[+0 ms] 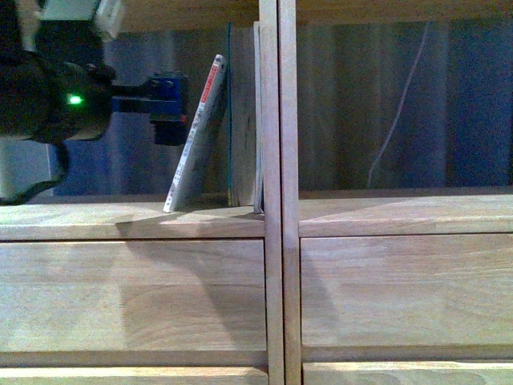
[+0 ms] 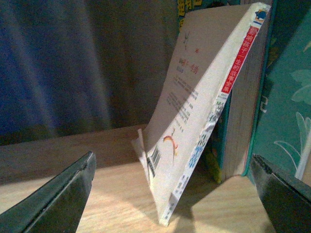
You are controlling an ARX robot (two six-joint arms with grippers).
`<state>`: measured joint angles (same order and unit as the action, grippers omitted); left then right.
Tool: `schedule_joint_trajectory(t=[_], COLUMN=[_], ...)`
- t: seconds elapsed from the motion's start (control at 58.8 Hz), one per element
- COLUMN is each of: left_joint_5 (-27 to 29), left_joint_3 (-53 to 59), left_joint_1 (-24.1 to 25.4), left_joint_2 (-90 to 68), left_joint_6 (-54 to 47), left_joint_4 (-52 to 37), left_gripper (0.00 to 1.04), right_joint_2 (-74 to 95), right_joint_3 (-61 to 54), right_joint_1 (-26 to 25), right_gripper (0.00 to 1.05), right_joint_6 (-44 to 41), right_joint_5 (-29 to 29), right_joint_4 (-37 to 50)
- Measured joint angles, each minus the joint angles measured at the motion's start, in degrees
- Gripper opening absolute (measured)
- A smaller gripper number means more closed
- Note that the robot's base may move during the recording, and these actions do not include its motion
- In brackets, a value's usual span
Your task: Organize books on shelf
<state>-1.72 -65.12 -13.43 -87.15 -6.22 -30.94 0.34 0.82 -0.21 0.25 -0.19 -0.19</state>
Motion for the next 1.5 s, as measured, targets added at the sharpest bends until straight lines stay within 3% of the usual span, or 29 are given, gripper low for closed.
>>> schedule_joint_trajectory(t=[0.034, 0.119, 0.221, 0.323, 0.391, 0.459, 0.578, 0.629, 0.731, 0.799, 0.85, 1.003, 1.088, 1.497], left_joint_5=[-1.1, -4.9, -15.7, -17.6, -7.2, -0.6, 1.7, 1.7, 1.7, 1.7, 1.7, 1.7, 1.7, 1.7], left_joint_3=[2.3, 9.9, 23.2, 26.1, 25.6, 28.2, 36.2, 38.5, 43.1, 47.2, 48.7, 53.1, 55.8, 61.2], left_joint_1=[0.8, 3.9, 11.6, 12.9, 12.9, 13.0, 13.4, 13.4, 13.4, 13.4, 13.4, 13.4, 13.4, 13.4], left_joint_2=[2.4, 10.6, 27.9, 33.0, 35.3, 36.9, 40.5, 41.9, 44.8, 47.4, 48.4, 52.3, 55.3, 64.8], left_joint_6=[0.3, 1.3, 5.7, 7.3, 6.9, 6.9, 6.9, 6.8, 6.7, 6.7, 6.8, 6.6, 6.6, 6.6], left_joint_4=[-0.2, -1.6, 2.7, 3.3, 12.0, 15.4, 13.4, 12.3, 10.5, 9.4, 9.0, 8.4, 8.5, 12.5], left_gripper=[0.97, 0.97, 0.97, 0.97, 0.87, 0.77, 0.55, 0.47, 0.29, 0.11, 0.03, 0.03, 0.03, 0.03], right_joint_2=[0.0, 0.0, 0.0, 0.0, 0.0, 0.0, 0.0, 0.0, 0.0, 0.0, 0.0, 0.0, 0.0, 0.0], right_joint_3=[0.0, 0.0, 0.0, 0.0, 0.0, 0.0, 0.0, 0.0, 0.0, 0.0, 0.0, 0.0, 0.0, 0.0], right_joint_1=[0.0, 0.0, 0.0, 0.0, 0.0, 0.0, 0.0, 0.0, 0.0, 0.0, 0.0, 0.0, 0.0, 0.0], right_gripper=[0.04, 0.17, 0.43, 0.61, 0.72, 0.82, 0.99, 0.96, 0.80, 0.63, 0.54, 0.27, 0.04, 0.03], right_joint_6=[-0.1, -0.1, -0.1, -0.1, -0.1, -0.1, -0.1, 0.0, -0.1, -0.1, -0.1, -0.1, -0.1, -0.1], right_joint_5=[0.0, 0.0, 0.0, 0.0, 0.0, 0.2, -0.1, 0.0, 0.0, 0.0, 0.0, 0.0, 0.0, 0.0], right_joint_4=[0.0, 0.0, 0.0, 0.0, 0.0, 0.0, 0.0, 0.0, 0.0, 0.0, 0.0, 0.0, 0.0, 0.0])
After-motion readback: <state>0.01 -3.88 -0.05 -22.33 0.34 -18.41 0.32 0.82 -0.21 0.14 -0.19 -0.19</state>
